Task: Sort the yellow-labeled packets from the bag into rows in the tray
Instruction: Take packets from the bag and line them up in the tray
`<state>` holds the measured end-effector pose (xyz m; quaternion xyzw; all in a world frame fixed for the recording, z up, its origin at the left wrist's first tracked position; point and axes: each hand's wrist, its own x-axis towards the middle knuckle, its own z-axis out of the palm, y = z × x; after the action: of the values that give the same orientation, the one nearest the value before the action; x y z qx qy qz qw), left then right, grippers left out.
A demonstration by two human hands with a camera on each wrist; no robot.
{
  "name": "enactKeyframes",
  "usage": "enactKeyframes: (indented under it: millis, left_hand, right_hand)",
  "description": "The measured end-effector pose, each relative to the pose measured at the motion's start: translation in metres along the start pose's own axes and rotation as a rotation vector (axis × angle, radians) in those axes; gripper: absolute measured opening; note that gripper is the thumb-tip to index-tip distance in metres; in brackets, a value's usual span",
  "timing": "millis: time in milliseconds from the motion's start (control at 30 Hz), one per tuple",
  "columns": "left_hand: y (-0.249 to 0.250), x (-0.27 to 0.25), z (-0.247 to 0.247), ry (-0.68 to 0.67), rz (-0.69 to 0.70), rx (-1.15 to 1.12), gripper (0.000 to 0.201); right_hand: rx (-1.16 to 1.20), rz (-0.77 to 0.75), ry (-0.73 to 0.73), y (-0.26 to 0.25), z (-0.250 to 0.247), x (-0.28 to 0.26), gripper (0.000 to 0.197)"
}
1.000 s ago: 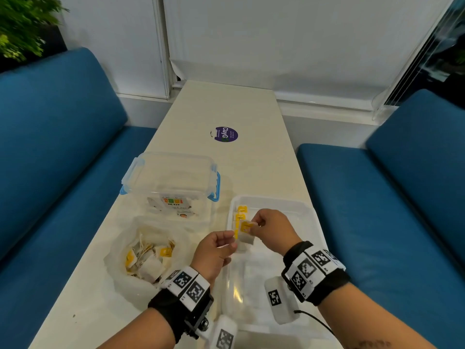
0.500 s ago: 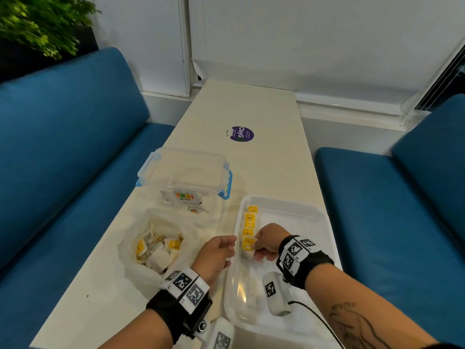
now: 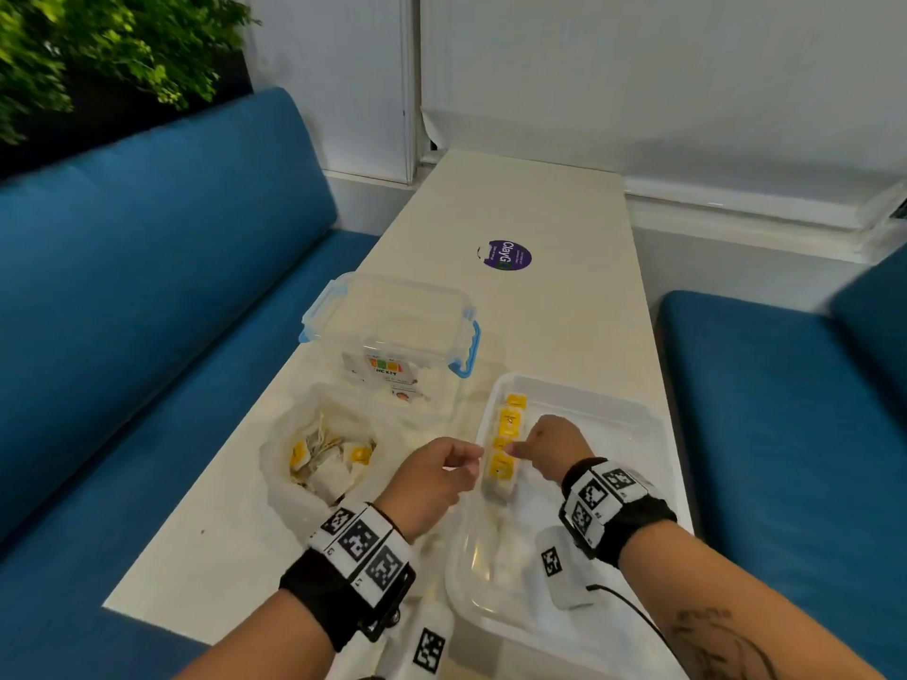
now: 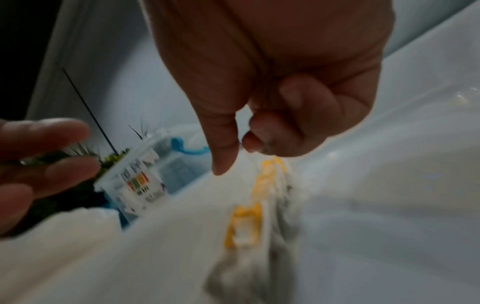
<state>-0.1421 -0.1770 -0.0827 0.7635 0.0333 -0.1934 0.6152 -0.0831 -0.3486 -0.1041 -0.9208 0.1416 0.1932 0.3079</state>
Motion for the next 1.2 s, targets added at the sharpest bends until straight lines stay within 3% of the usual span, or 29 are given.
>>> enactKeyframes:
  millis: [167,300,367,467,600,733,900,1000,1100,1200]
  left_hand:
    - [0.026,-0.006,-0.061,0.205,0.185,0.157,0.019]
    - [0.019,-0.004,-0.124,0.396,0.157,0.580,0.016]
    - [0.008,-0.001,-0.144,0.378,0.078,0.795,0.017]
    - [-0.016,0.008,-0.162,0.239,-0.053,0.957,0.028]
    - [-0.038,0.012,-0.181,0.083,-0.047,0.885,0.048]
    - [-0.049,0.007,-0.199,0.119,0.048,0.781,0.055]
    - [-0.063,-0.001,-0.195,0.106,0.157,0.708,0.060]
    - [-0.066,-0.002,-0.194,0.100,0.165,0.709,0.062]
    - [-0.068,0.000,-0.198,0.127,0.166,0.713,0.063]
    - [-0.069,0.001,-0.199,0.129,0.165,0.708,0.067]
  right_hand:
    - [0.082,-0.206,0.018,-0.046,-0.011,-0.030,0.032]
    - [0.062,-0.395,-0.072,-0.103,0.014,-0.055,0.016]
    - [0.000,-0.479,-0.119,-0.131,0.036,-0.063,0.020]
    - [-0.101,-0.495,-0.155,-0.165,0.075,-0.065,0.031]
    - [-0.199,-0.436,-0.187,-0.189,0.117,-0.058,0.027]
    - [-0.347,-0.443,-0.185,-0.181,0.143,-0.053,0.034]
    - [-0.457,-0.314,-0.070,-0.189,0.158,-0.048,0.053]
    - [-0.592,-0.337,-0.097,-0.193,0.162,-0.049,0.059]
    - [-0.664,-0.331,-0.156,-0.189,0.159,-0.047,0.053]
    - [-0.655,-0.386,-0.140,-0.191,0.153,-0.043,0.032]
